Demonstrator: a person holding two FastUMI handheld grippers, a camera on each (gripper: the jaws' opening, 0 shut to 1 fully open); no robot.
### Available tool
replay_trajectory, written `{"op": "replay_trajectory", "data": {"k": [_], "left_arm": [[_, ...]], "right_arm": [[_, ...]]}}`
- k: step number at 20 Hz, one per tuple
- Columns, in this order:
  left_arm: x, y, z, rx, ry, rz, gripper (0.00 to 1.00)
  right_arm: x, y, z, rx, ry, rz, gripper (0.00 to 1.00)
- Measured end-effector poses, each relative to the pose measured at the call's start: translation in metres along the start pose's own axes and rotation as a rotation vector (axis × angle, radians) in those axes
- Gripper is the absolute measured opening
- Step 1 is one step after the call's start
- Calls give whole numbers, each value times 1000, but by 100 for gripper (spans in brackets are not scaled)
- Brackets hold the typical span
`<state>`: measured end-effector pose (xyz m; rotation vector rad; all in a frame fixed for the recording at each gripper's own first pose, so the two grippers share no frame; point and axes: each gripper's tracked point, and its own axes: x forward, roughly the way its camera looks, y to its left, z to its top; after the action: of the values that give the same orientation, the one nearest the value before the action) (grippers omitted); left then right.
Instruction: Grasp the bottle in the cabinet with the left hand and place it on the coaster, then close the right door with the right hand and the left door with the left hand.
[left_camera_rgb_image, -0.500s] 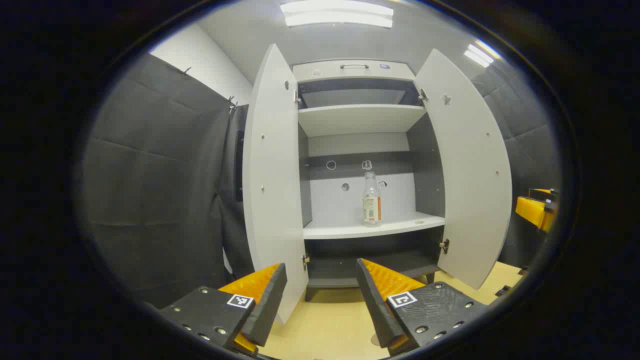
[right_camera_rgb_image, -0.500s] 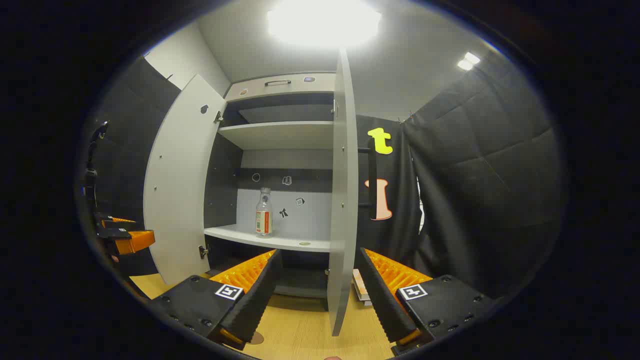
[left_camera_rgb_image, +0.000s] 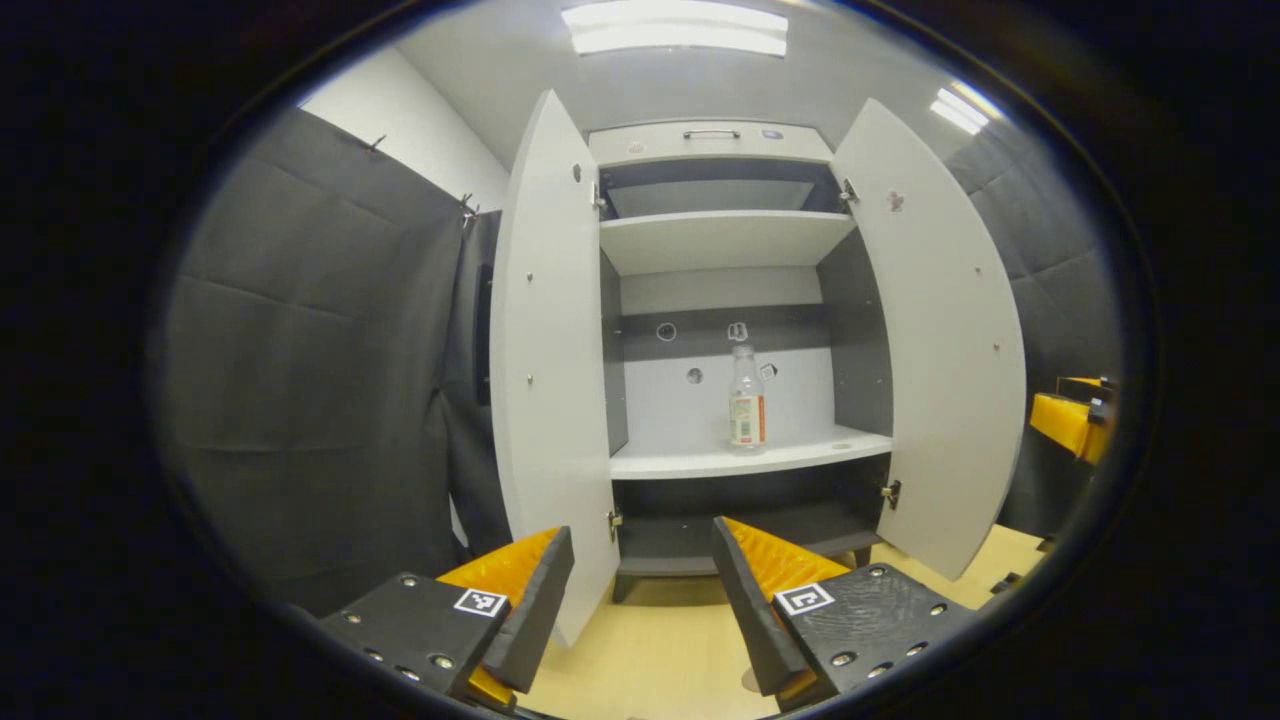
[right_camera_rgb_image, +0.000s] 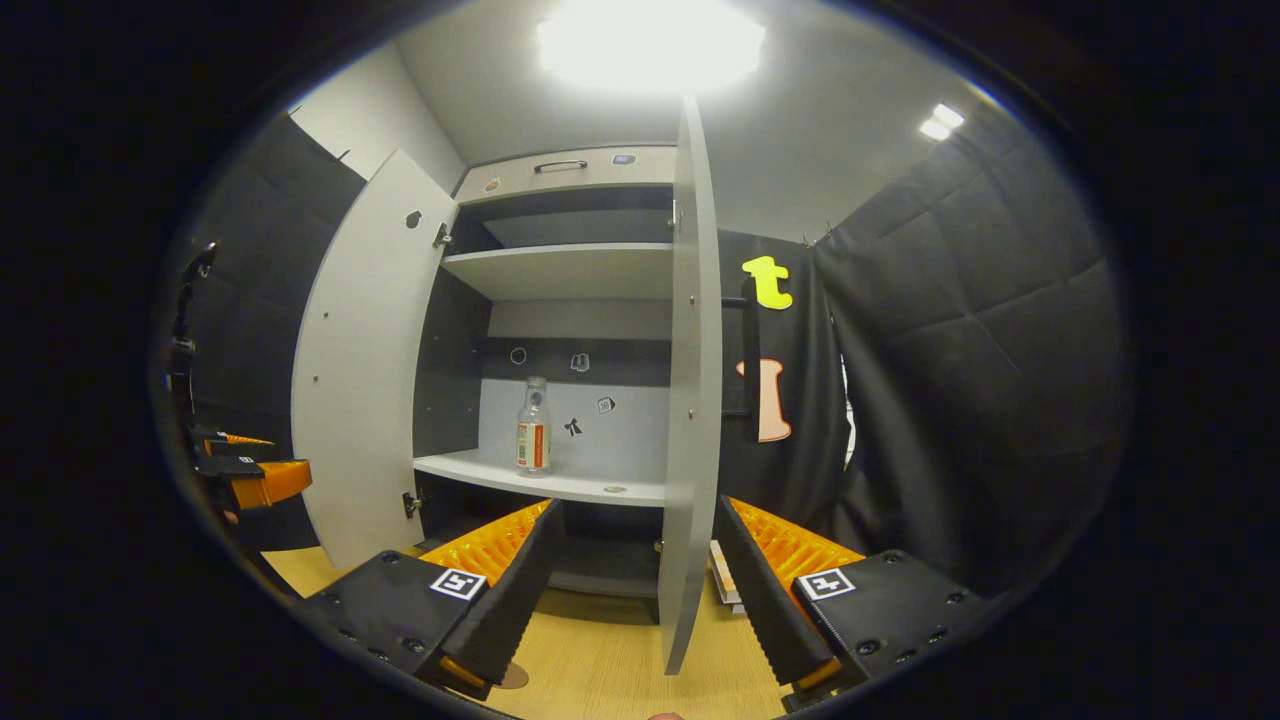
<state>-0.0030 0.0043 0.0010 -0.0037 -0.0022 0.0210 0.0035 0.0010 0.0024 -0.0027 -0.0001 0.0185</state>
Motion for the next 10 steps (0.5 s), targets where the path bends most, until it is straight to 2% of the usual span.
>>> {"op": "replay_trajectory", "data": {"k": [10], "left_arm": [[0,-18,7,8,-4,-2,82]], "right_arm": [[-2,-12,-3,1,4,15,97]]}}
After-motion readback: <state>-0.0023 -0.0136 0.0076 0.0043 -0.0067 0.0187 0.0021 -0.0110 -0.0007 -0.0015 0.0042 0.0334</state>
